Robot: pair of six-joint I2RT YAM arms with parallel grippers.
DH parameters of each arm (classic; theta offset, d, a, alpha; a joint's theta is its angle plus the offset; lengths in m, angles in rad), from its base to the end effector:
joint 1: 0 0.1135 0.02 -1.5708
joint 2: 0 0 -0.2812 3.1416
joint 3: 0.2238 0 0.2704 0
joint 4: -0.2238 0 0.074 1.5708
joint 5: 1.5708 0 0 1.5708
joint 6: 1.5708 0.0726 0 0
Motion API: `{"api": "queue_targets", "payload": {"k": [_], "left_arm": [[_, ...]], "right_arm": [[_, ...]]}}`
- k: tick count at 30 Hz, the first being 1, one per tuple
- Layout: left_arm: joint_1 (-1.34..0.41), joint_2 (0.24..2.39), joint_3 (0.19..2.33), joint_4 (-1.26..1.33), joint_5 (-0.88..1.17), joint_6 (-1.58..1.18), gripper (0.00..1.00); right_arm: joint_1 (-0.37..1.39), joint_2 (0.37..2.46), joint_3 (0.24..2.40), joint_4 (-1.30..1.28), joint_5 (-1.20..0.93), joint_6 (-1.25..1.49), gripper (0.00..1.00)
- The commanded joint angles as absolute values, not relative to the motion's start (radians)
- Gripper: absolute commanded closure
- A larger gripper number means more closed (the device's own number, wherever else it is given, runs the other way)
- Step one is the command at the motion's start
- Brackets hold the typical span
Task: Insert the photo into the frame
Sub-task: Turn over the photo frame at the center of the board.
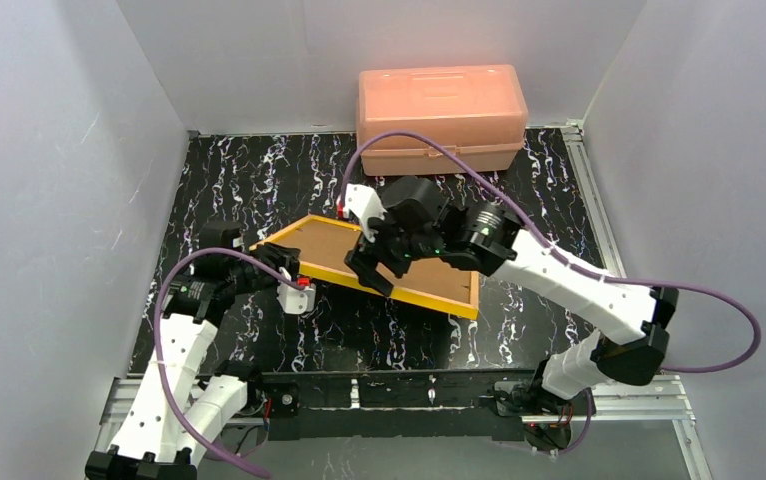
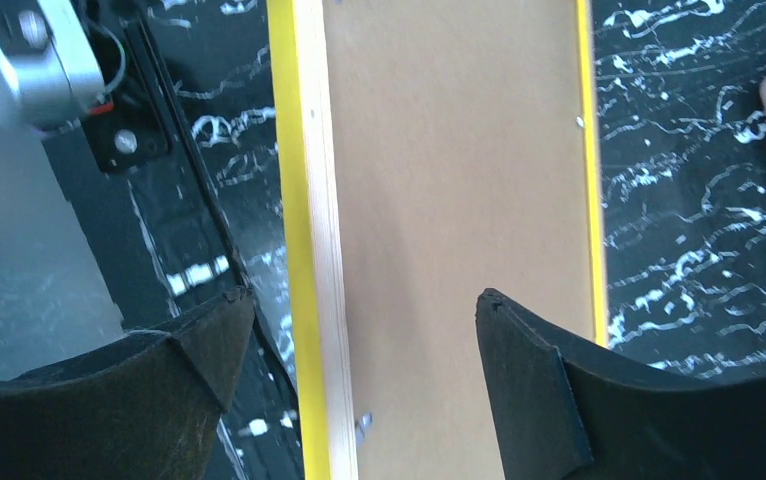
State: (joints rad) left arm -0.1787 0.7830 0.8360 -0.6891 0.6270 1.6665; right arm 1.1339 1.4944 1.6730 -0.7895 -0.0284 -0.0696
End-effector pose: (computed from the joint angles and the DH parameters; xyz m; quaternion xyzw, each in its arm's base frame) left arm 0.1771 -0.0753 0.3069 0.7609 0.4020 0.0876 0.5018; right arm 0.1536 0.3338 0.4157 -0.5075 0.7274 0.2451 0.3915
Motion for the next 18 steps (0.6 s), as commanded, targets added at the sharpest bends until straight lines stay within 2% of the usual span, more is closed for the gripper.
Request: {"api": "queue_targets", "payload": {"k": [1,10,11,12,18], "left_arm": [[-0.179,0.759,0.918,-0.795,0.665,1.614,0.97],[-0.179,0.769,0.973,-0.84,0.657,1.553,0.98],[-0.179,0.771,0.979,-0.843,0.658,1.544,0.98],[-0.179,0.772,0.984,-0.846,0.661,1.54,0.98],[-0.179,0.759,0.996,-0.844,0.667,1.507,0.98]], "right_arm": [[1.152,1.425,1.683,-0.942,0.024,-0.186,0.1],[1.198,1.495,1.762,-1.067,0.008,-0.306,0.09],[1.211,1.5,1.763,-1.062,0.007,-0.307,0.03],[1.23,1.505,1.762,-1.058,0.009,-0.309,0.02],[1.281,1.545,1.714,-1.019,0.262,-0.34,0.04]]}}
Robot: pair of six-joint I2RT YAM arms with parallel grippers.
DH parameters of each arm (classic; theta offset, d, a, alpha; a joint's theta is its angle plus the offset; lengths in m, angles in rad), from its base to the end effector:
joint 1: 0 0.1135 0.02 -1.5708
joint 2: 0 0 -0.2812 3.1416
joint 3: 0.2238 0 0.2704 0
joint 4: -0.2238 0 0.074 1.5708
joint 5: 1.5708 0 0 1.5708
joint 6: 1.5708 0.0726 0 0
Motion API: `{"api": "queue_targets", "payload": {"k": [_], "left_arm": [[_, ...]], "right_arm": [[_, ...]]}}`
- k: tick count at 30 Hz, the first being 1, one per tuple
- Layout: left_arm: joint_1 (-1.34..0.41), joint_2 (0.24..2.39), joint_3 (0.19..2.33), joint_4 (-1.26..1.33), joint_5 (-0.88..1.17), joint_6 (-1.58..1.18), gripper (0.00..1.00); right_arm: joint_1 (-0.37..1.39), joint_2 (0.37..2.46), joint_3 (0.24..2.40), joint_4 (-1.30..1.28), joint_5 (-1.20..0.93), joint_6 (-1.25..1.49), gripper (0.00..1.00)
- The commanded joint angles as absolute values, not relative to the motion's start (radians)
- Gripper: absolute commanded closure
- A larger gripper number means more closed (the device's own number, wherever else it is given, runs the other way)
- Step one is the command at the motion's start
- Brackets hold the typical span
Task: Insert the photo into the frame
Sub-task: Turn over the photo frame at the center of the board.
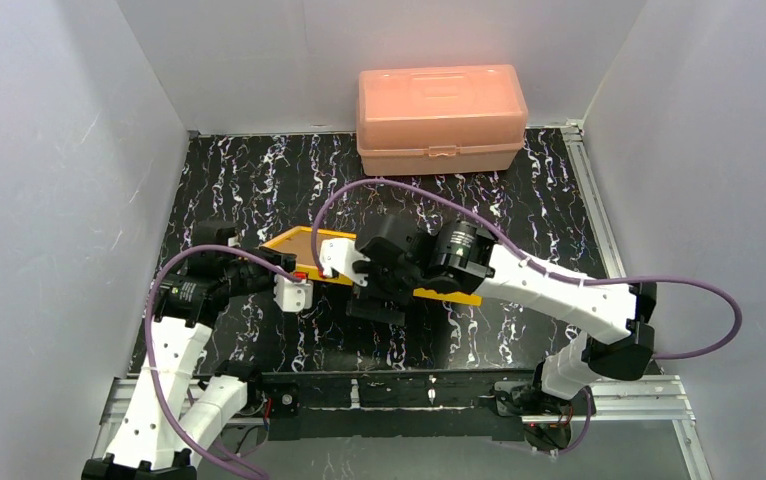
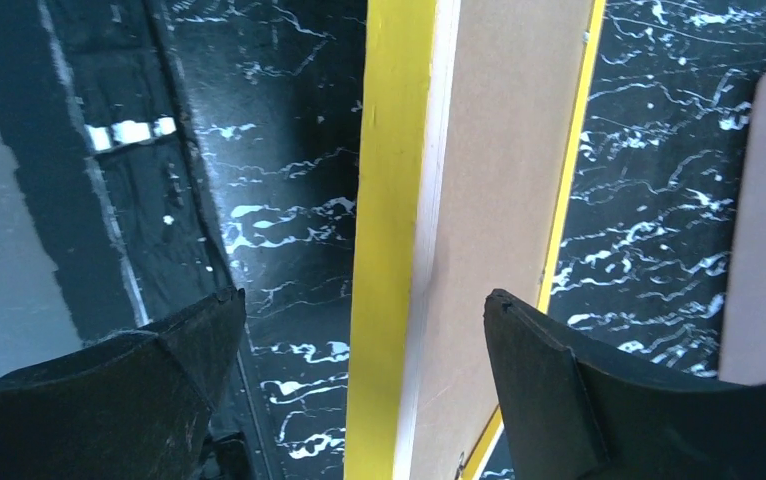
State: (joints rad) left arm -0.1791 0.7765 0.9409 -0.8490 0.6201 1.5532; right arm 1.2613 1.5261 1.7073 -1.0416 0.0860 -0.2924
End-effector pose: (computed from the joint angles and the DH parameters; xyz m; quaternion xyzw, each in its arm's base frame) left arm 0.1625 -0.0723 0.3288 0.7402 0.4576 0.0459 0.4905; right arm 0.1130 0.3328 0.3900 -0.6460 0.6785 0.1261 0.3262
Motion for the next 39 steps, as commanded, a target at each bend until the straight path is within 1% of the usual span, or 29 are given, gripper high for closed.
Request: {"api": "queue_targets", "payload": {"k": [1,5,9,11,15,16,20,21,23,24,27,29,30,32,34,35,39], "left_arm": [[-0.179,0.756,0.997,-0.843,0.667,1.501,0.99],[-0.179,0.746,1.003,-0.839,0.668,1.487,0.99],[-0.179,0.737,1.005,-0.835,0.673,1.48,0.99],[-0.179,0.734,1.005,-0.833,0.677,1.477,0.99],[-0.179,0.728,0.998,-0.827,0.674,1.479,0.99],[-0.179,0.728,0.997,-0.824,0.673,1.48,0.99],[-0.179,0.73,0.992,-0.805,0.665,1.475,0.97],[-0.179,0.731,0.992,-0.797,0.663,1.469,0.93],[-0.179,0.736,0.996,-0.772,0.658,1.44,0.74],[-0.179,0.742,1.0,-0.757,0.653,1.418,0.68],[-0.179,0.772,1.033,-0.721,0.628,1.316,0.54],[-0.172,0.807,1.07,-0.722,0.612,1.248,0.49],[-0.153,0.818,1.085,-0.719,0.614,1.211,0.45],[-0.106,0.835,1.099,-0.692,0.649,1.138,0.19],[-0.069,0.857,1.117,-0.692,0.668,1.086,0.05],[-0.051,0.871,1.133,-0.696,0.676,1.061,0.02],[0.061,0.938,1.195,-0.674,0.735,0.933,0.01]], "right_arm": [[1.282,1.547,1.705,-1.009,0.28,-0.353,0.06],[1.282,1.509,1.624,-0.886,0.362,-0.408,0.12],[1.282,1.472,1.551,-0.772,0.424,-0.44,0.21],[1.282,1.463,1.53,-0.732,0.435,-0.455,0.3],[1.282,1.451,1.52,-0.7,0.43,-0.469,0.59],[1.282,1.449,1.525,-0.697,0.424,-0.469,0.64],[1.282,1.439,1.544,-0.69,0.398,-0.468,0.71],[1.281,1.44,1.555,-0.692,0.389,-0.46,0.73],[1.282,1.448,1.584,-0.707,0.382,-0.437,0.76],[1.28,1.455,1.599,-0.715,0.379,-0.427,0.77],[1.273,1.48,1.642,-0.736,0.378,-0.402,0.79],[1.253,1.504,1.676,-0.757,0.364,-0.381,0.79],[1.234,1.519,1.697,-0.771,0.345,-0.367,0.79],[1.187,1.555,1.75,-0.817,0.289,-0.33,0.8],[1.146,1.586,1.805,-0.846,0.231,-0.306,0.81],[1.13,1.592,1.819,-0.847,0.21,-0.297,0.81],[1.088,1.608,1.849,-0.84,0.143,-0.275,0.81]]}}
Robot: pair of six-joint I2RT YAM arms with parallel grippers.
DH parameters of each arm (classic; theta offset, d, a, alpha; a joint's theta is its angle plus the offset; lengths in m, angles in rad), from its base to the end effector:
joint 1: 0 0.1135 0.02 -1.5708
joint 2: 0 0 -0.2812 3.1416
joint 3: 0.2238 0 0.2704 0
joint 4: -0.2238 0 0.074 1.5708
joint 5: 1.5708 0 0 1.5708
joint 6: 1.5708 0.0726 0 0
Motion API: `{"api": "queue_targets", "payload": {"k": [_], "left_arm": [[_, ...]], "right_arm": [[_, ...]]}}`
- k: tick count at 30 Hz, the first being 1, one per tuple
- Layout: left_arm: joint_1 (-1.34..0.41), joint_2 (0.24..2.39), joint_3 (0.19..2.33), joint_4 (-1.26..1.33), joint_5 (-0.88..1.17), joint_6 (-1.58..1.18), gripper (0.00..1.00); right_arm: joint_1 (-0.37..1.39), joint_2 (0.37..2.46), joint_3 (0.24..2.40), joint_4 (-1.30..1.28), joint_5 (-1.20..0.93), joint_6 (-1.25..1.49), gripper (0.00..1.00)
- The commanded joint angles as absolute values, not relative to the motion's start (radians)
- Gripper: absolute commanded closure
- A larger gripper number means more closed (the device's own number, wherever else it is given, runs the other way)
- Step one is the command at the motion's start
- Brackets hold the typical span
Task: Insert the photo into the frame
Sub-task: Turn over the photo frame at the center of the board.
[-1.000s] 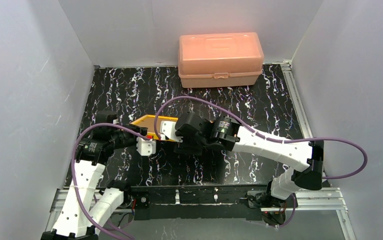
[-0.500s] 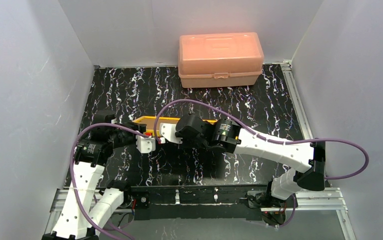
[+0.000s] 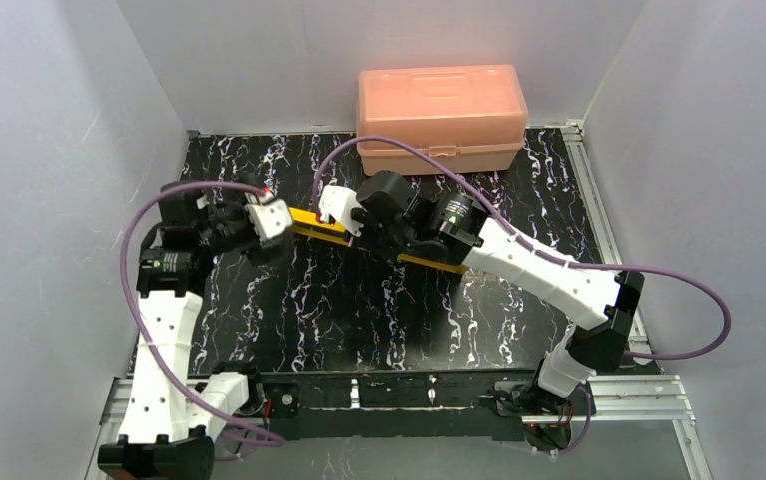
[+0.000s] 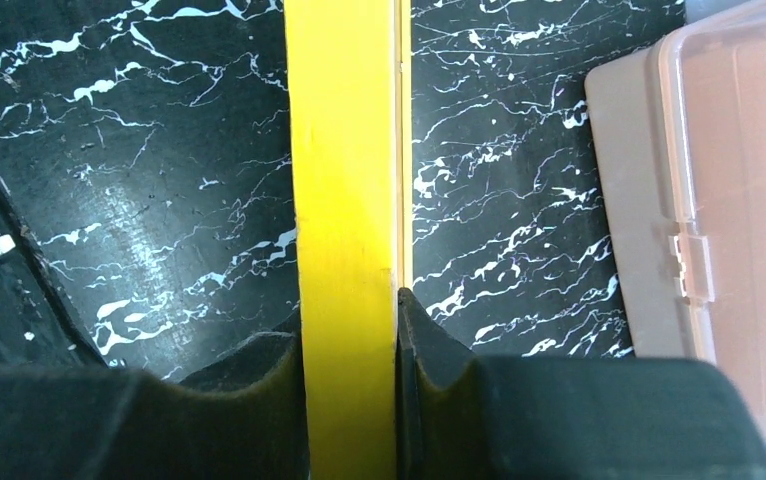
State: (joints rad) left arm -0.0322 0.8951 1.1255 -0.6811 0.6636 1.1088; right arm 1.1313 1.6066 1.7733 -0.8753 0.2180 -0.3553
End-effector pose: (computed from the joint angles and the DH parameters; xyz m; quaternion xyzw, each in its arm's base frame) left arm 0.2037 -0.0513 0.3944 0.5782 0.5807 0.0205 0.5727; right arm 0.1802 0.3464 0.4032 -0.5777 0.6957 0.0657 0.4219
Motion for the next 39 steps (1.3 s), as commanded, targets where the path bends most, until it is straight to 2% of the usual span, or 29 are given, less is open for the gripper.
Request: {"api": "queue_targets", "payload": {"k": [1,10,15,25,29,33,39], "left_arm": [[0.081,0.955,1.212,-0.671,0.745,0.904,0.02],[0.23,1.09,1.332,-0.582,0.84,0.585,0.02],[0.252,1.122,1.345,-0.592,0.828,0.479,0.01],[0.291,1.047,1.258,-0.594,0.872,0.434,0.02],[0.307,1.024,1.222,-0.59,0.896,0.425,0.01],[0.328,1.018,1.21,-0.582,0.924,0.395,0.01],[0.37,1.03,1.207,-0.576,0.985,0.346,0.01]], "right_arm": [[1.074,1.615,1.855,-0.84,0.126,-0.264,0.81],[0.923,1.73,1.979,-0.869,0.008,-0.064,0.8],[0.841,1.83,2.119,-0.881,-0.173,0.16,0.78],[0.818,1.804,1.931,-0.466,-0.407,0.652,0.79],[0.819,1.812,1.934,-0.382,-0.407,0.768,0.8],[0.82,1.847,2.001,-0.413,-0.387,0.802,0.8],[0.836,1.774,1.859,-0.367,-0.301,0.846,0.82]]}}
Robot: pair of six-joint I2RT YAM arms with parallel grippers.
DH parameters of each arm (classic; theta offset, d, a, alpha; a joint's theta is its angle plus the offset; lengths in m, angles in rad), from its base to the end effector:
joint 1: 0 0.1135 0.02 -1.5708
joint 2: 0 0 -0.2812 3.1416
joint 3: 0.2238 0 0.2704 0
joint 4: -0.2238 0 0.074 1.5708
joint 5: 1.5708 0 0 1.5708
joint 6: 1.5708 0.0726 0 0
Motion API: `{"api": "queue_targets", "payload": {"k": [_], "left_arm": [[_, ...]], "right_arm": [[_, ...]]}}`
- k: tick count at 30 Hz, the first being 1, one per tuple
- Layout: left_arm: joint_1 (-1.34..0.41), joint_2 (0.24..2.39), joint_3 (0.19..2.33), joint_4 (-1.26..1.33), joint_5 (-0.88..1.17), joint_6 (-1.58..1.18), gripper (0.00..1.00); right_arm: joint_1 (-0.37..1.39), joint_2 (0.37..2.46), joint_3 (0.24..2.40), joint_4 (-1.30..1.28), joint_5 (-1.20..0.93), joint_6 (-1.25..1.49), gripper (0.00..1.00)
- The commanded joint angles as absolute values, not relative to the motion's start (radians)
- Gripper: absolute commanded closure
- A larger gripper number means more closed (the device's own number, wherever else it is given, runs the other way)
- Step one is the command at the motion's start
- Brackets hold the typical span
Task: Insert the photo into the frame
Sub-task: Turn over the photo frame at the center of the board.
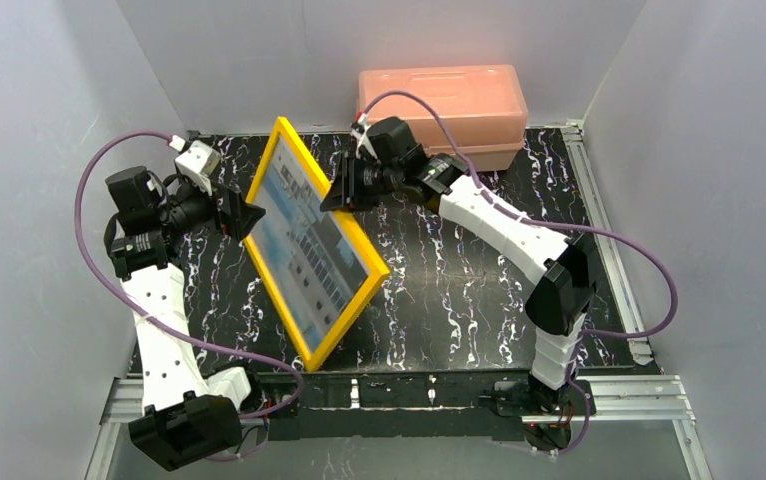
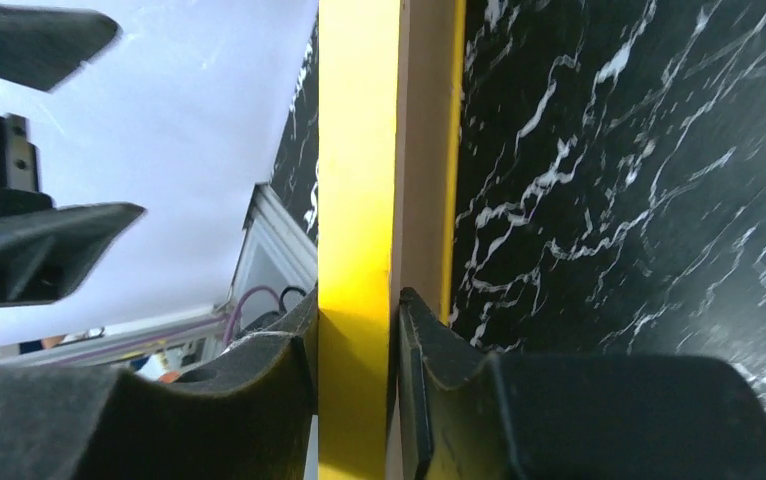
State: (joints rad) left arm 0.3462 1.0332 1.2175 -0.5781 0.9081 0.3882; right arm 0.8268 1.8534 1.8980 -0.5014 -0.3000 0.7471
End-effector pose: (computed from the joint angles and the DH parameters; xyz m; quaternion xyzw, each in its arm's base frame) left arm 0.2393 0.0255 0.4168 0.2591 0.7422 -0.1614 0.5966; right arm 0.3146 0.3734 0.3920 -0.1124 0.8355 0.4597 0.2792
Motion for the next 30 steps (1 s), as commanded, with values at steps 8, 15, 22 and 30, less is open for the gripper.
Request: {"api": "queue_targets", "payload": {"k": [8,15,22,30], "left_arm": [[0.392,1.046,1.207,-0.586,1.018,0.338,0.03],[0.396,1.089,1.264,-0.686,1.037,0.388,0.04],[0.396,1.093,1.262,-0.719,1.043,0.41,0.03],[0.397,1.151,1.301,-0.794,1.076,0.391,0.02]], "right_arm": [[0.834,1.558,1.488,-0.186,-0.185,0.823,0.82],[0.83,1.338,1.07,0.02,-0.095,0.855,0.81],[0.827,1.086,0.756,0.002,0.142,0.899,0.8],[0.786,0.995,0.601,0.028,0.291,0.886,0.74]]}}
